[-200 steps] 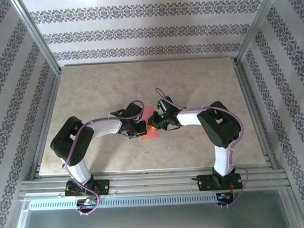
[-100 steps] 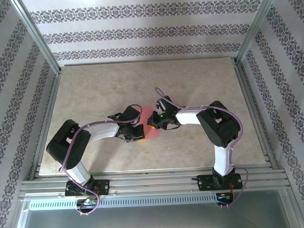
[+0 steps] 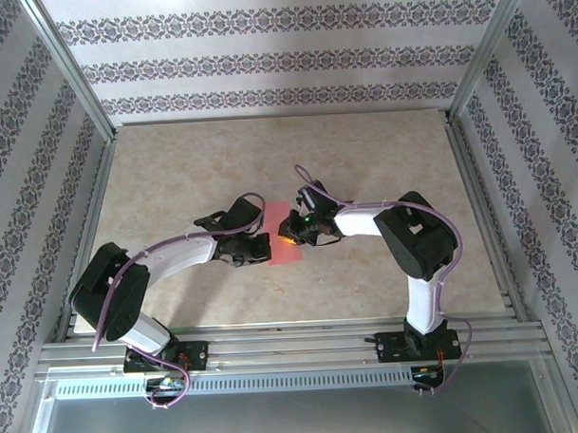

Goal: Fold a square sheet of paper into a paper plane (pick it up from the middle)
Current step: Fold the triangle a second time at the center of the table.

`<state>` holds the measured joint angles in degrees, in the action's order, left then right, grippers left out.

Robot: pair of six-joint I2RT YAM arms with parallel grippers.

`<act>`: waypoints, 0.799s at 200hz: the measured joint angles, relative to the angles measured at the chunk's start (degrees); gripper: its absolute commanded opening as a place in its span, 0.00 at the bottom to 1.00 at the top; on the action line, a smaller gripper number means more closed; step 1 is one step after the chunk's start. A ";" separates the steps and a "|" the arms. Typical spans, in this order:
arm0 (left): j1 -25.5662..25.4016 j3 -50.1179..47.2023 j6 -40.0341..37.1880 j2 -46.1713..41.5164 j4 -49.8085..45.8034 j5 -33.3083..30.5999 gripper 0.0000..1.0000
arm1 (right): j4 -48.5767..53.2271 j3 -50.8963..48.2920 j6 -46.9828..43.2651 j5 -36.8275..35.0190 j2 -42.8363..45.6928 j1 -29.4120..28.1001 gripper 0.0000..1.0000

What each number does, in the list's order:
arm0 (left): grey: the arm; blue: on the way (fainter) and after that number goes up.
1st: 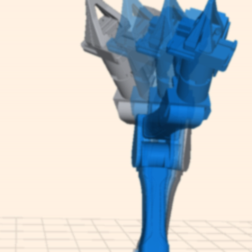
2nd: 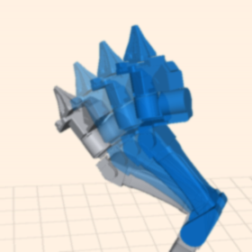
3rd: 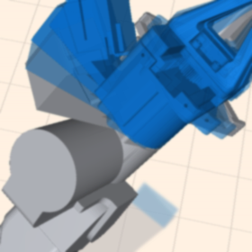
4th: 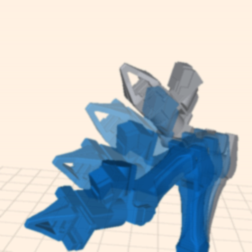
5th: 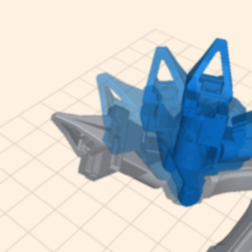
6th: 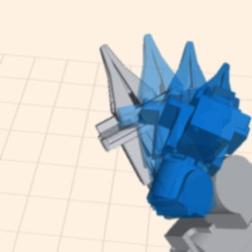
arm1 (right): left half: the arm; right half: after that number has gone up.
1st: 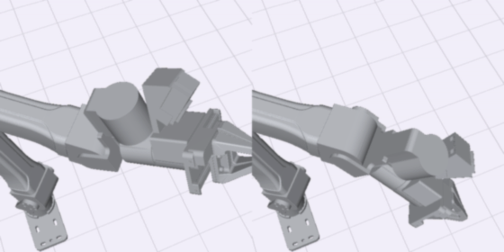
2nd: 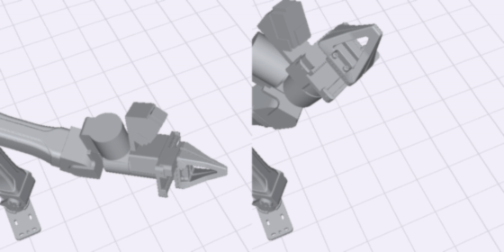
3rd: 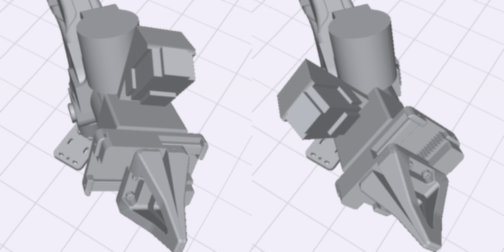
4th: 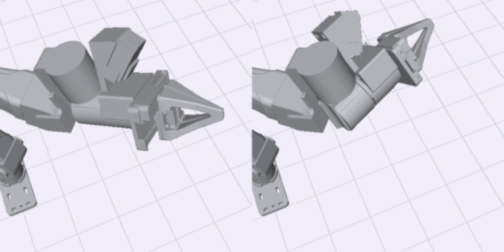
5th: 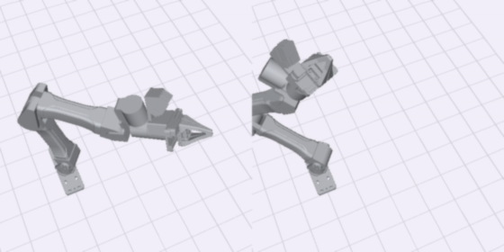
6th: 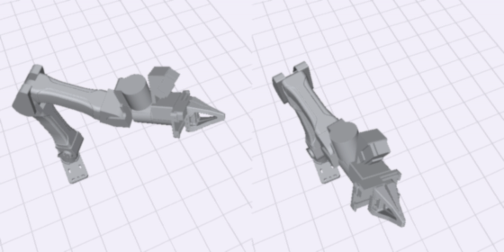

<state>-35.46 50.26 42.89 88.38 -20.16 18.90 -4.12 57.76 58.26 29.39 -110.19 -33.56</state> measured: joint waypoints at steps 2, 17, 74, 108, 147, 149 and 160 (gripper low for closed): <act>0.07 0.02 0.04 0.02 0.15 -0.09 0.07 | 0.00 -0.07 0.04 0.00 0.28 0.07 0.23; 0.61 0.04 0.87 0.11 1.53 -0.59 0.10 | -0.26 -0.70 -0.13 0.00 2.64 0.37 0.26; 2.97 2.08 2.60 4.55 6.62 -1.22 0.15 | -2.05 -6.38 -0.09 -1.77 9.16 4.17 0.37; 3.02 2.27 2.64 5.14 6.95 -2.32 0.14 | -1.97 -7.26 -0.11 -1.90 7.98 4.42 0.39; 4.00 2.27 3.04 6.10 6.95 -3.98 0.13 | -1.77 -5.64 -1.20 -1.31 5.14 3.69 0.41; 4.02 2.27 3.06 6.12 6.95 -4.04 0.13 | -1.79 -5.55 -1.20 -1.27 5.05 3.65 0.41; 4.22 2.25 3.19 6.21 6.95 -4.22 0.12 | -1.79 -4.76 -1.49 -0.98 4.39 3.30 0.41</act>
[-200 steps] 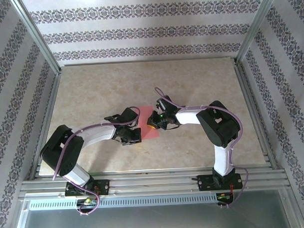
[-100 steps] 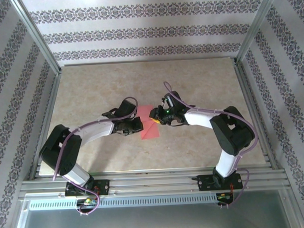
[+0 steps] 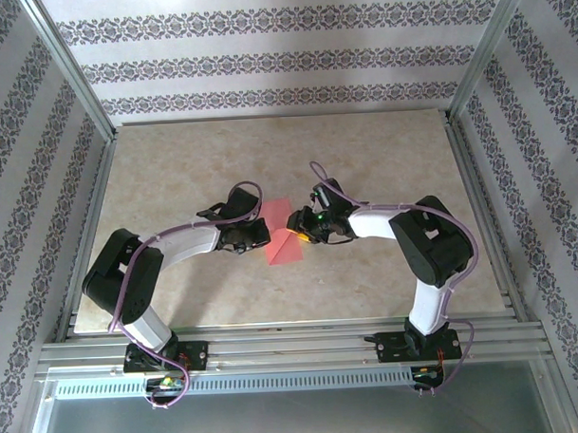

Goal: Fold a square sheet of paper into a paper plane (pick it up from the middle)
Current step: Fold the triangle a second time at the center of the table, then pick up the paper from the center of the table.

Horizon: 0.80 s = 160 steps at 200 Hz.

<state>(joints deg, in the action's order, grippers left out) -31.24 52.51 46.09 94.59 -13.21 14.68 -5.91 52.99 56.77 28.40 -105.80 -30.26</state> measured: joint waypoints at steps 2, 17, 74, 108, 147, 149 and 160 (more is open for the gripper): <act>0.04 0.00 0.02 0.00 0.02 0.00 0.12 | 0.00 0.13 -0.09 0.09 -0.11 0.00 0.42; 0.22 0.00 0.09 0.09 0.02 0.00 0.12 | -0.04 0.96 -0.37 0.63 -0.72 -0.04 0.41; 0.26 0.00 0.31 0.83 0.09 0.00 0.12 | -0.87 2.36 -3.02 3.15 -1.16 -1.51 0.36; 0.42 0.00 0.31 1.81 0.09 -0.04 0.12 | -2.10 2.34 -6.03 4.96 -1.31 -3.02 0.32; 0.72 0.00 0.31 2.69 0.07 -0.17 0.12 | -2.93 2.34 -8.26 5.51 -1.75 -3.65 0.24; 0.72 0.00 0.28 2.69 0.07 -0.20 0.12 | -2.93 2.34 -8.39 5.51 -1.77 -3.65 0.23; 0.85 0.00 0.31 2.69 0.09 -0.17 0.12 | -2.91 2.34 -8.87 5.38 -2.05 -3.65 0.18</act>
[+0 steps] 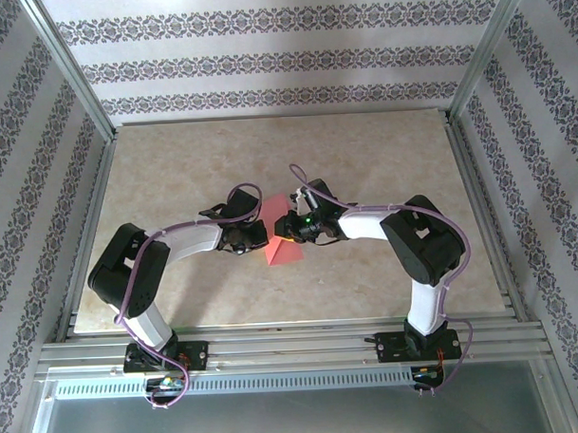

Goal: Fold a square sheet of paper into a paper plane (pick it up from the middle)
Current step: Pick up the paper from the center of the table.

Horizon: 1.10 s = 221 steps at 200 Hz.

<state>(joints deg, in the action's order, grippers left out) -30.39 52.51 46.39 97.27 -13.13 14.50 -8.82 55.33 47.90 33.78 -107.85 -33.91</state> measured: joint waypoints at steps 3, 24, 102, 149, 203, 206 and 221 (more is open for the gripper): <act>0.04 0.00 -0.02 0.00 -0.02 0.00 0.12 | 0.02 0.00 -0.13 -0.07 -0.07 0.00 0.16; 0.26 0.00 -0.02 -0.02 -0.07 -0.07 0.12 | 0.48 0.02 -0.66 -0.74 -0.52 0.00 0.07; 7.82 -2.60 0.33 -13.51 -0.87 4.07 0.47 | -3.45 -0.37 -0.11 0.55 3.32 3.02 0.00; 9.16 -4.74 3.23 -20.55 7.93 16.28 0.89 | -10.14 -0.31 2.82 7.34 11.78 8.39 0.00; 9.16 -9.44 9.92 -22.32 23.54 24.98 0.98 | -16.87 0.42 8.94 15.69 12.76 8.98 0.00; 9.16 -9.44 10.36 -22.25 24.15 25.24 0.97 | -17.33 0.42 9.33 16.09 12.72 9.01 0.00; 9.16 -9.44 12.02 -21.84 27.50 26.45 0.93 | -19.56 0.46 11.19 17.88 12.44 9.05 0.00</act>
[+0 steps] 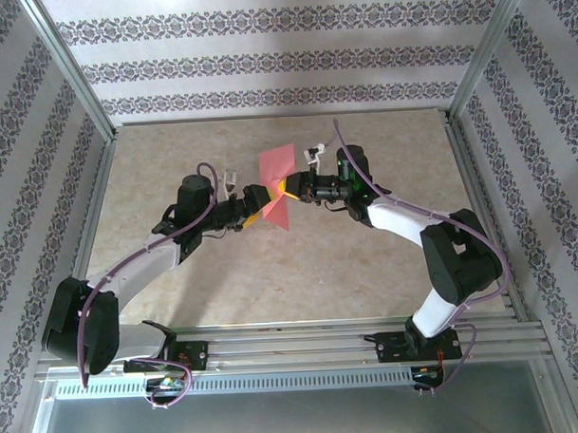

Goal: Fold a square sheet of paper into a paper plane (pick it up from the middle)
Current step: Pick up the paper from the center of the table.

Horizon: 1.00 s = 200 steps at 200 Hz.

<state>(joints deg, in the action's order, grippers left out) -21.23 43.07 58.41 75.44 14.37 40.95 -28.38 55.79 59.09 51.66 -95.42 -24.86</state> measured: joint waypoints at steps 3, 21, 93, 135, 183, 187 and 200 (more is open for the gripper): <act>0.00 0.00 0.31 0.13 0.61 0.20 0.92 | -0.46 0.00 0.31 0.31 -0.02 0.00 0.00; 0.24 0.00 2.43 1.09 4.00 1.14 0.83 | -2.89 0.00 2.19 1.84 -0.61 0.00 0.00; 1.51 -0.35 8.39 3.82 11.08 3.34 0.35 | -5.81 0.00 4.24 4.55 -1.38 0.79 0.01; 1.90 -0.42 8.72 3.82 11.87 4.09 0.20 | -6.14 -0.02 4.26 5.05 -1.84 1.16 0.01; 2.10 -0.44 8.72 4.59 11.87 4.35 0.11 | -6.19 -0.04 4.24 5.05 -2.16 1.16 0.14; 2.14 -0.44 8.72 4.59 11.87 4.39 0.11 | -6.16 -0.07 4.37 5.03 -2.16 1.18 0.17; 2.25 -0.44 8.66 4.59 11.85 4.35 0.09 | -6.19 -0.33 4.42 4.96 -2.16 1.57 0.23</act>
<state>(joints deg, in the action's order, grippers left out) -18.98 42.63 67.07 80.03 26.22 45.30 -34.57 55.46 63.51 56.62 -97.58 -23.29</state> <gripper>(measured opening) 0.103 0.185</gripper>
